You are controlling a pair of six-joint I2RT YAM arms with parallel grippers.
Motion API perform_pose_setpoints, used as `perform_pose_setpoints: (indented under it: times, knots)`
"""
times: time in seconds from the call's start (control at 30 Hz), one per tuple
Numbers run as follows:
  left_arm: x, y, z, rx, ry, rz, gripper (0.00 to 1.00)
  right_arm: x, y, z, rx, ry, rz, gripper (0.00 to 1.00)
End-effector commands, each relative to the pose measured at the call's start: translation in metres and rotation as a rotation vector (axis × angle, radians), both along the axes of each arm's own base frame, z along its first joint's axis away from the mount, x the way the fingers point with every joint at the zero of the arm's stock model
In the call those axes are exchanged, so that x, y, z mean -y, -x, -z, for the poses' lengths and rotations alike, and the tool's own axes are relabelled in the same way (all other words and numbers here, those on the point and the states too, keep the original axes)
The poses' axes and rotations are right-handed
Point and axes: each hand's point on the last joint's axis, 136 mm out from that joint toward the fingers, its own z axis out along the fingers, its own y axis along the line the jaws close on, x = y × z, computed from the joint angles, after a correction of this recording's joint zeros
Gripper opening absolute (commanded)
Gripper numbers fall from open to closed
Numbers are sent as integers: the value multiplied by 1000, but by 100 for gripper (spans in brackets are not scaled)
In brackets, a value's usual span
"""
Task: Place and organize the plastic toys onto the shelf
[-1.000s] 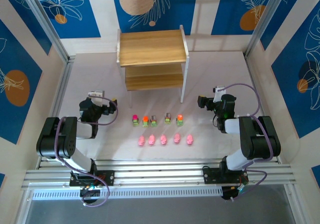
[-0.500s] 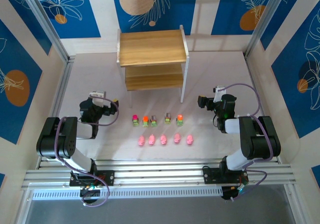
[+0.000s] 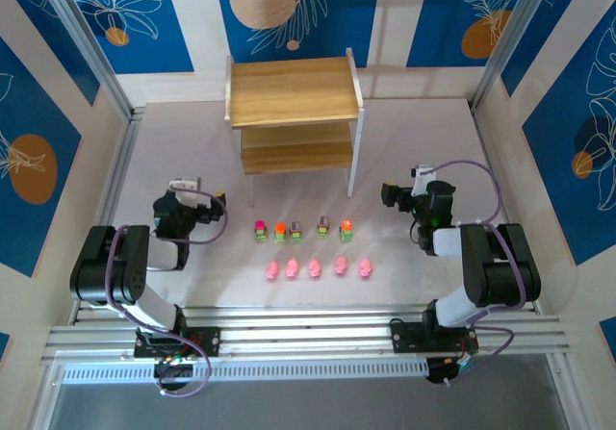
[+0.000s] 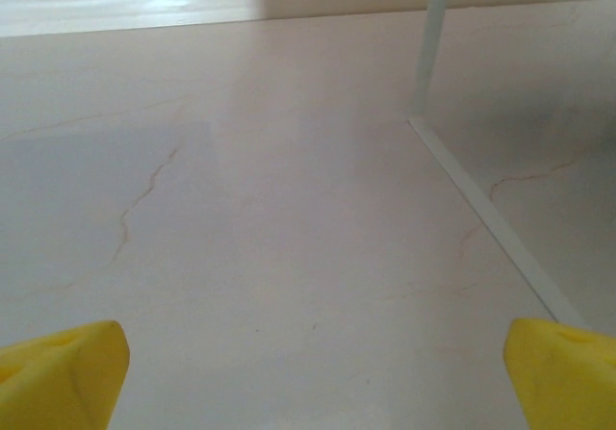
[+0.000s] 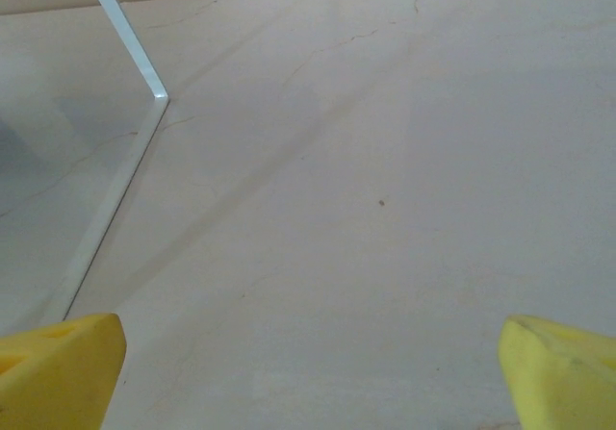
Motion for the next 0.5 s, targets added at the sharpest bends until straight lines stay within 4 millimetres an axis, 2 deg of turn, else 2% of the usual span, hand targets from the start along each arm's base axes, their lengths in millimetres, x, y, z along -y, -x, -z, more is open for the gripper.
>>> perform_pose_setpoints:
  times: [0.0, 0.27, 0.37, 0.47]
  knots:
    - [-14, 6, -24, 105, 7, -83, 100, 7, -1, -21, 36, 8, 56, 99]
    - [-17, 28, -70, 126, -58, -212, 100, 14, 10, -56, 46, 64, 205, 99]
    - [-4, 40, -92, 140, -70, -205, 100, 16, 16, -72, 29, 73, 290, 99]
    - [12, 55, -110, 171, -80, -181, 100, 34, 29, -82, -45, 58, 496, 99]
